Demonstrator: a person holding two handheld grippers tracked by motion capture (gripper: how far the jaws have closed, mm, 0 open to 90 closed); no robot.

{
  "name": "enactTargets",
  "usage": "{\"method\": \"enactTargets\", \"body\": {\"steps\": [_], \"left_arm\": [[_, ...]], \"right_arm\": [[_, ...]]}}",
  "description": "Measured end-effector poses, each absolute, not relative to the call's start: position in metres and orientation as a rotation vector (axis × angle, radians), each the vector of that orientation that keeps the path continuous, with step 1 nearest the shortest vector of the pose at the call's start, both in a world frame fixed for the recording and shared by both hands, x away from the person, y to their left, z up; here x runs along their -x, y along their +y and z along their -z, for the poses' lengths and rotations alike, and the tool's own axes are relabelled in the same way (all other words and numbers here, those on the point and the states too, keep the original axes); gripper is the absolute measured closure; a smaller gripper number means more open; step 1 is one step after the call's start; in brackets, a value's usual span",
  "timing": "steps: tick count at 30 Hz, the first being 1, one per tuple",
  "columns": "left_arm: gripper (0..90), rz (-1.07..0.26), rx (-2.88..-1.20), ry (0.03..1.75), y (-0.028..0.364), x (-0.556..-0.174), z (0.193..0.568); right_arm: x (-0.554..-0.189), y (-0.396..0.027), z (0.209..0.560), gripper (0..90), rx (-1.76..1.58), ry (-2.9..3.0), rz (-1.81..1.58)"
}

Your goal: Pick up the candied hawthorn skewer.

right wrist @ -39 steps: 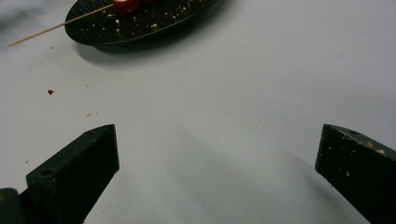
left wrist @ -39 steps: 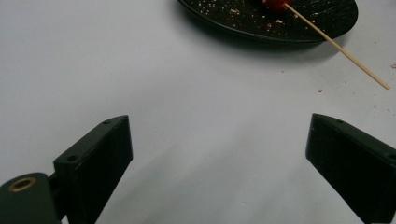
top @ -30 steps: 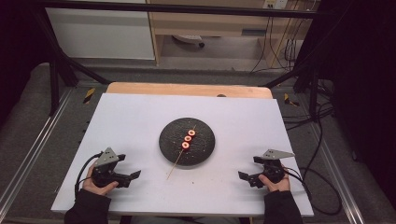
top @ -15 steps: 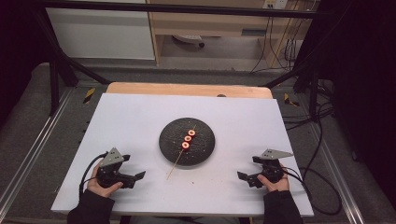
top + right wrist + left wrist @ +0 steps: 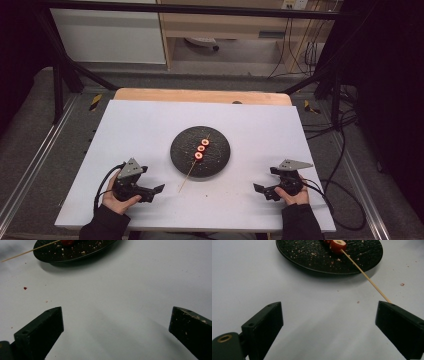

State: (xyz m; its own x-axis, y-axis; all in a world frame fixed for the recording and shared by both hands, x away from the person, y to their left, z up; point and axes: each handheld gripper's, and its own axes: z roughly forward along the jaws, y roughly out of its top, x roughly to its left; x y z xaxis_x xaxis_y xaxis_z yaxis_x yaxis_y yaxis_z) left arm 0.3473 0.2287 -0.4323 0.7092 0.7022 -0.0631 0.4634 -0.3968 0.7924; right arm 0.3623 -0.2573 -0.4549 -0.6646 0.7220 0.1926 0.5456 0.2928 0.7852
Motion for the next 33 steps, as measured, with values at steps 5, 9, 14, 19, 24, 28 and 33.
{"method": "enactTargets", "body": {"steps": [5, 9, 14, 19, 24, 28, 33], "left_arm": [[7.9, -0.344, -2.082, 0.887, 0.217, -0.349, 0.429], [8.8, -0.336, -2.099, 0.894, 0.205, -0.352, 0.428], [11.1, -0.327, -2.123, 0.882, 0.190, -0.354, 0.425], [15.8, -0.325, -2.153, 0.884, 0.174, -0.356, 0.423], [22.3, -0.323, -2.194, 0.884, 0.158, -0.358, 0.423], [29.9, -0.312, -2.233, 0.899, 0.148, -0.359, 0.424], [44.2, -0.275, -2.259, 0.932, 0.139, -0.362, 0.428]], "right_arm": [[-0.362, -0.257, 0.454, 0.5, -1.181, 2.358, -1.313], [-0.362, -0.258, 0.454, 0.5, -1.176, 2.356, -1.310], [-0.362, -0.258, 0.453, 0.5, -1.173, 2.354, -1.307], [-0.362, -0.257, 0.453, 0.5, -1.167, 2.356, -1.306], [-0.363, -0.256, 0.453, 0.5, -1.164, 2.355, -1.305], [-0.363, -0.257, 0.453, 0.5, -1.159, 2.357, -1.303], [-0.362, -0.257, 0.452, 0.5, -1.163, 2.359, -1.301]]}}
